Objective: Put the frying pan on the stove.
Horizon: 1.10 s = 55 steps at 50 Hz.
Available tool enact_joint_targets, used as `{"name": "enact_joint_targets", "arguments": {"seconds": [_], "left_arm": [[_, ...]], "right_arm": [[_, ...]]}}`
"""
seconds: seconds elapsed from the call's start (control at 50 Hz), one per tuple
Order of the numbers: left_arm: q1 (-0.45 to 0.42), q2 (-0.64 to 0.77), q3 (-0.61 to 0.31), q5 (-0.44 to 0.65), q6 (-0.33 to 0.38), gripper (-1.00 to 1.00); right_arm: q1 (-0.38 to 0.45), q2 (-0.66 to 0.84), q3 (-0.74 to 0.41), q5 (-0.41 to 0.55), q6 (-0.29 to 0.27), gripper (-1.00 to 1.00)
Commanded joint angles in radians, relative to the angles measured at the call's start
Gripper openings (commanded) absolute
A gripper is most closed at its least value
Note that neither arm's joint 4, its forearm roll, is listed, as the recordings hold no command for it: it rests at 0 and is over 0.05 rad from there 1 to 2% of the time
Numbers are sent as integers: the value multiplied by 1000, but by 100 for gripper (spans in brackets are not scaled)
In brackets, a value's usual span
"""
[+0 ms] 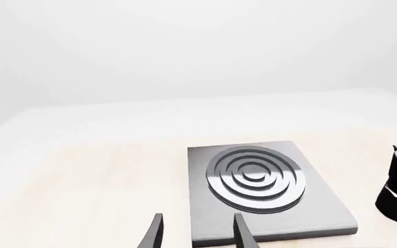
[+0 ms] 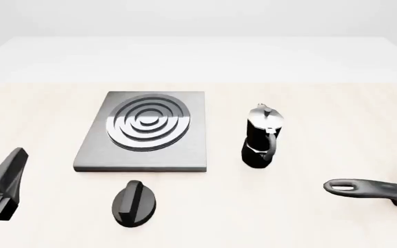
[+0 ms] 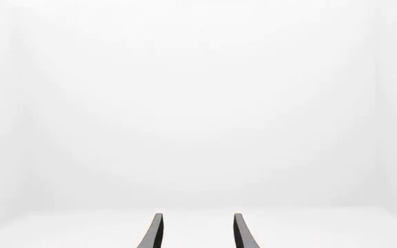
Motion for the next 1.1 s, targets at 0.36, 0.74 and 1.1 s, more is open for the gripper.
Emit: {"name": "enact_joint_targets", "arguments": {"seconds": [0.36, 0.74, 1.1], "left_arm": [[-94, 72, -121, 49, 51, 100], [-194, 204, -187, -12, 66, 100], [-301, 375, -259, -95, 86, 100]], "right_arm": [[29, 0, -478, 260, -11, 100], [51, 0, -718, 399, -33, 100], [75, 0, -872, 479, -58, 100]]}}
